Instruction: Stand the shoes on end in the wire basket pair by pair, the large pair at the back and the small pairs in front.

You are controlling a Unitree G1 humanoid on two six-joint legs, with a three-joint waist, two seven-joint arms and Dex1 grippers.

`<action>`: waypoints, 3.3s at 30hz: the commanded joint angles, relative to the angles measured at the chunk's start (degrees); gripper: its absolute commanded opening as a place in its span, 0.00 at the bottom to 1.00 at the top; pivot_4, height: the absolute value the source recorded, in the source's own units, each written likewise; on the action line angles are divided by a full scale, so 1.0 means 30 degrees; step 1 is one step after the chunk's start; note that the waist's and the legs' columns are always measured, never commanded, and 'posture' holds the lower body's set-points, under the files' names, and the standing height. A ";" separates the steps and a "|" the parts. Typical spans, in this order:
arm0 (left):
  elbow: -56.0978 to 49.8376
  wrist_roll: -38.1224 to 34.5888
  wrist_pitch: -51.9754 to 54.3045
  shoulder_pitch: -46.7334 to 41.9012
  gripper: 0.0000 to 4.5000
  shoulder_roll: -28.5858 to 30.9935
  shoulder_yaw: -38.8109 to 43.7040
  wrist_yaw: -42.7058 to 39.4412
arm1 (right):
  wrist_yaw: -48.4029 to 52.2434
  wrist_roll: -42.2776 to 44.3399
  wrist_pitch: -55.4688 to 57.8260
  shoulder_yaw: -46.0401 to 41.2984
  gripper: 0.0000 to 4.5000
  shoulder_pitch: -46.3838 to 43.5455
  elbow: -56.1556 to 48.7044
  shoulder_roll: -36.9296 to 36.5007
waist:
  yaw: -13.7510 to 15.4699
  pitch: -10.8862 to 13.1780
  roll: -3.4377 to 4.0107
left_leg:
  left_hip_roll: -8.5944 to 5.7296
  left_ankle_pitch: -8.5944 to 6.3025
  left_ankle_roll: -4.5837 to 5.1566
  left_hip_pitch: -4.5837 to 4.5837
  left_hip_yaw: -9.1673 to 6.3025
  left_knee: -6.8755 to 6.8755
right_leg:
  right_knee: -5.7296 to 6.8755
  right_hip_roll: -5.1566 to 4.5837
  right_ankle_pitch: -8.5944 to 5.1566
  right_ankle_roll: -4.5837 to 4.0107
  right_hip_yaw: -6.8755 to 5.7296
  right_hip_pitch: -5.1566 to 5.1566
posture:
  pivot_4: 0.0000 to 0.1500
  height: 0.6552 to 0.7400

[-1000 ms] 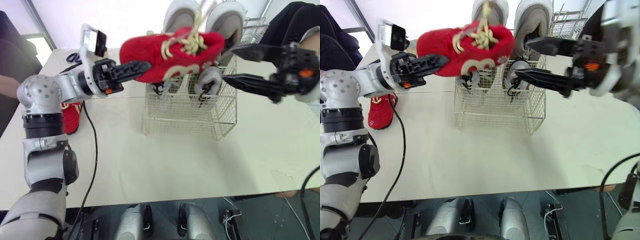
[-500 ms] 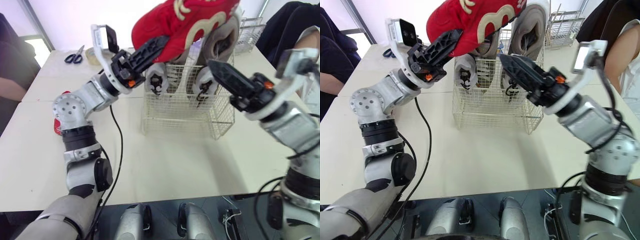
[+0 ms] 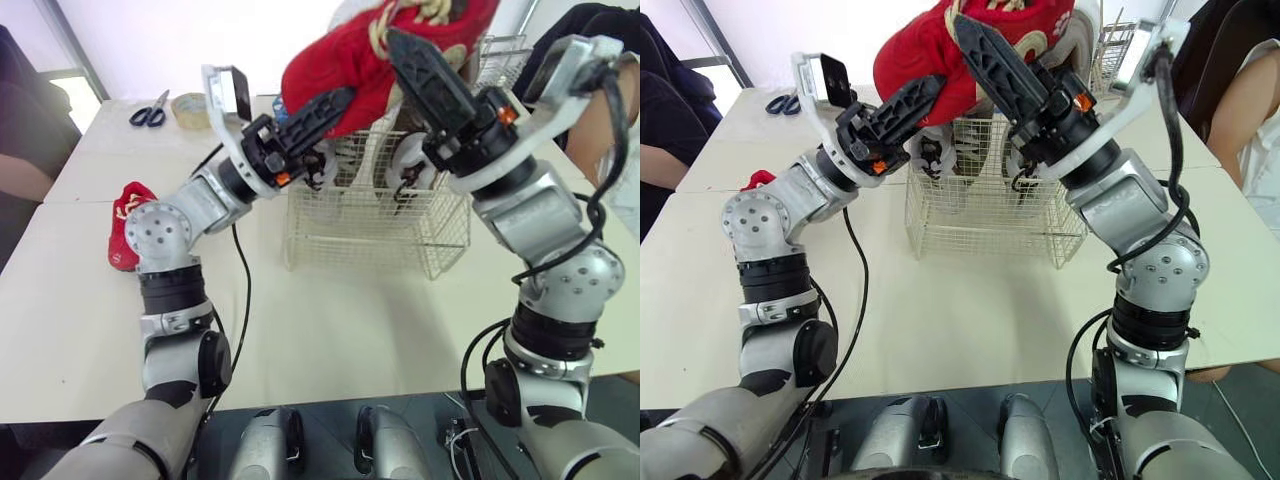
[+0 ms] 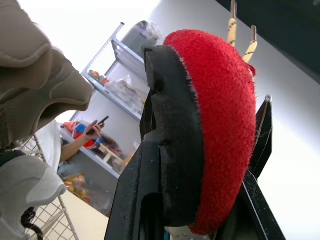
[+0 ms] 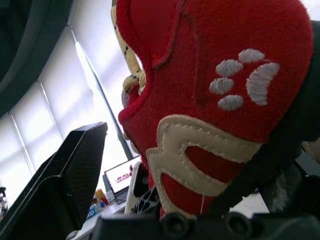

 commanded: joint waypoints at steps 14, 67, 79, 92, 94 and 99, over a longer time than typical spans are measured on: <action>-0.1980 0.3077 -0.2229 0.1157 0.37 0.1554 -0.3035 -0.0727 | 0.0051 0.0086 0.0202 -0.0304 0.11 -0.1492 -0.0110 -0.0536 | 0.0004 0.0001 0.0002 | -0.0002 -0.0001 -0.0001 -0.0001 0.0003 -0.0003 | -0.0004 -0.0001 -0.0001 -0.0002 0.0000 -0.0002 | 1.00 1.00; -0.7798 0.8018 -0.5462 0.5708 1.00 0.8555 -0.5216 -0.4495 | 2.2422 -1.7748 -0.5946 0.4125 0.48 0.0450 0.8864 -1.2073 | 0.0077 0.0011 0.0024 | 0.0006 -0.0020 0.0011 -0.0038 0.0048 -0.0007 | -0.0025 -0.0032 -0.0001 -0.0006 0.0012 -0.0066 | 1.00 1.00; -0.7423 0.8295 -0.5350 0.5746 1.00 0.9930 -0.4622 -0.4817 | 2.2275 -1.7312 -0.3212 0.2338 0.99 0.0597 0.6298 -1.4569 | 0.0126 0.0014 0.0029 | 0.0009 -0.0017 0.0002 -0.0040 0.0039 -0.0007 | -0.0026 -0.0034 -0.0003 -0.0009 0.0012 -0.0070 | 1.00 1.00; -0.1366 1.2822 -0.6656 0.5021 1.00 1.5544 -0.2825 -0.4257 | 1.8778 -0.7905 0.4135 -0.1119 0.99 -0.2577 0.1582 -1.2225 | -0.0085 0.0012 0.0027 | 0.0027 -0.0023 -0.0018 -0.0051 0.0045 -0.0037 | -0.0011 -0.0040 -0.0004 -0.0028 0.0017 -0.0136 | 1.00 1.00; 0.1032 1.3808 -0.6360 0.4147 1.00 1.6171 -0.2653 -0.3522 | 1.8061 -0.6910 0.4546 -0.0960 0.99 -0.2768 0.1040 -1.1278 | -0.0013 0.0015 0.0025 | 0.0023 -0.0024 -0.0017 -0.0066 0.0046 -0.0037 | -0.0013 -0.0044 0.0008 -0.0048 0.0015 -0.0148 | 1.00 1.00; 0.5970 1.5985 -0.5110 0.1966 1.00 1.7107 -0.3181 -0.1721 | 1.7315 -0.6304 0.4524 -0.0240 0.99 -0.2680 0.0448 -1.0013 | 0.0131 0.0013 0.0018 | 0.0012 -0.0028 -0.0005 -0.0088 0.0058 -0.0039 | -0.0010 -0.0043 0.0018 -0.0040 0.0016 -0.0164 | 1.00 1.00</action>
